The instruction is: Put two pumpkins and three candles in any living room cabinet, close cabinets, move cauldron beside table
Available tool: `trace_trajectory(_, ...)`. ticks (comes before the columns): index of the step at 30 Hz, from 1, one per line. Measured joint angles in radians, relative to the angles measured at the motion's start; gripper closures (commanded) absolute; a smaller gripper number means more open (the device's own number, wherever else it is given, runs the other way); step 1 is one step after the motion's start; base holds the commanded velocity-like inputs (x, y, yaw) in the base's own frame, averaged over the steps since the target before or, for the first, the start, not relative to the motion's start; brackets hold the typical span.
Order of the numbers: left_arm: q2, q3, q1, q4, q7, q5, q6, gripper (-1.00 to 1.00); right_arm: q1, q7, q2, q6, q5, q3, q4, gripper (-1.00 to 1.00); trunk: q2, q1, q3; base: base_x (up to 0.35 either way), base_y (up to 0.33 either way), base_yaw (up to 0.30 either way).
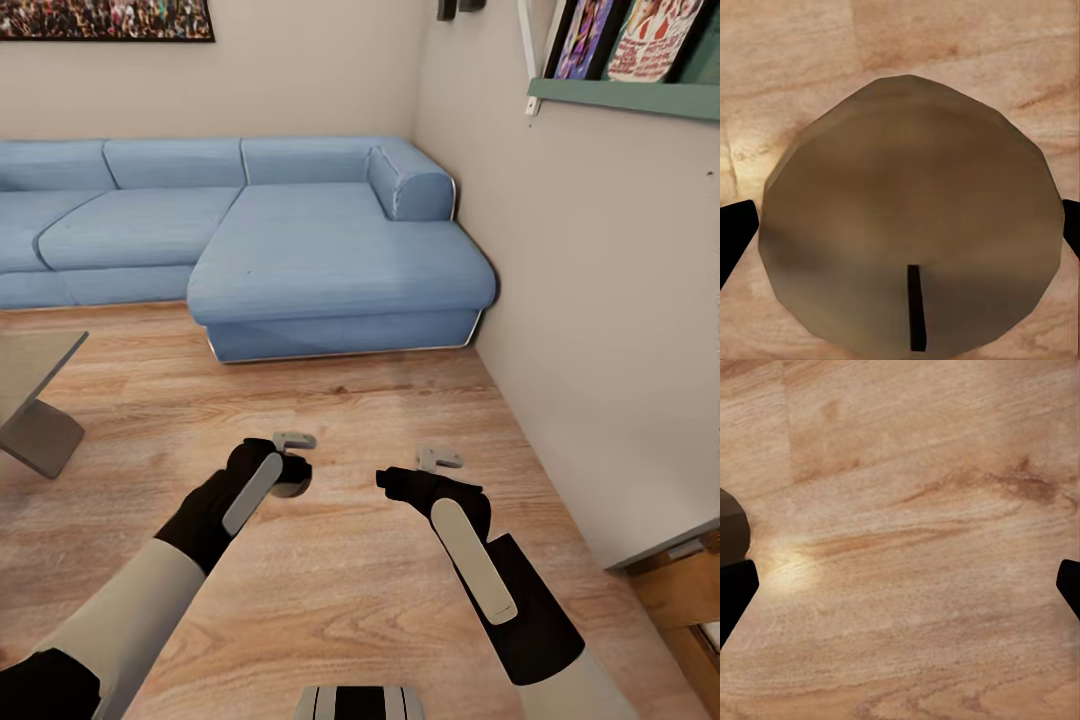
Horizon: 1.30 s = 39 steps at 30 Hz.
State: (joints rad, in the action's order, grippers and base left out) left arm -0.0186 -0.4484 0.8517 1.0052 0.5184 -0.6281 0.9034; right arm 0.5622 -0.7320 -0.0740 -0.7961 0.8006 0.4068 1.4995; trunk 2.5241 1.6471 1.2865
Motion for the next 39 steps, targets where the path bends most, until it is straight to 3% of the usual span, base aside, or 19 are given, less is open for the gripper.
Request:
trace_trajectory(4, 0.000, 0.044, -0.008, 0.041, 0.003, -0.002, 0.038, 1.00, 0.000, 0.000, 0.000, 0.000, -0.001, 0.000, 0.000, -1.00, -0.001, -0.002, -0.015, 0.000, 0.000, 0.000)
trace_trajectory(16, 0.000, 0.065, -0.038, 0.116, 0.004, -0.001, 0.096, 1.00, 0.000, 0.000, 0.000, 0.001, -0.002, 0.000, 0.001, -1.00, -0.004, -0.007, -0.062, -0.044, 0.000, 0.000)
trace_trajectory(22, 0.000, 0.105, -0.038, 0.117, 0.004, -0.002, 0.098, 1.00, 0.000, 0.000, 0.000, 0.000, -0.003, 0.000, 0.000, -1.00, -0.005, -0.009, -0.085, -0.272, 0.000, 0.000)
trace_trajectory(30, 0.000, 0.113, -0.038, 0.118, 0.004, -0.002, 0.108, 1.00, 0.000, -0.001, 0.000, 0.000, -0.003, 0.000, 0.000, -1.00, -0.007, -0.013, -0.116, -0.075, 0.000, 0.030)
trace_trajectory(39, 0.001, 0.114, -0.038, 0.118, 0.004, -0.002, 0.113, 1.00, 0.000, -0.001, 0.000, 0.000, -0.003, 0.000, -0.004, -1.00, -0.009, -0.017, -0.151, -0.285, 0.000, 0.241)
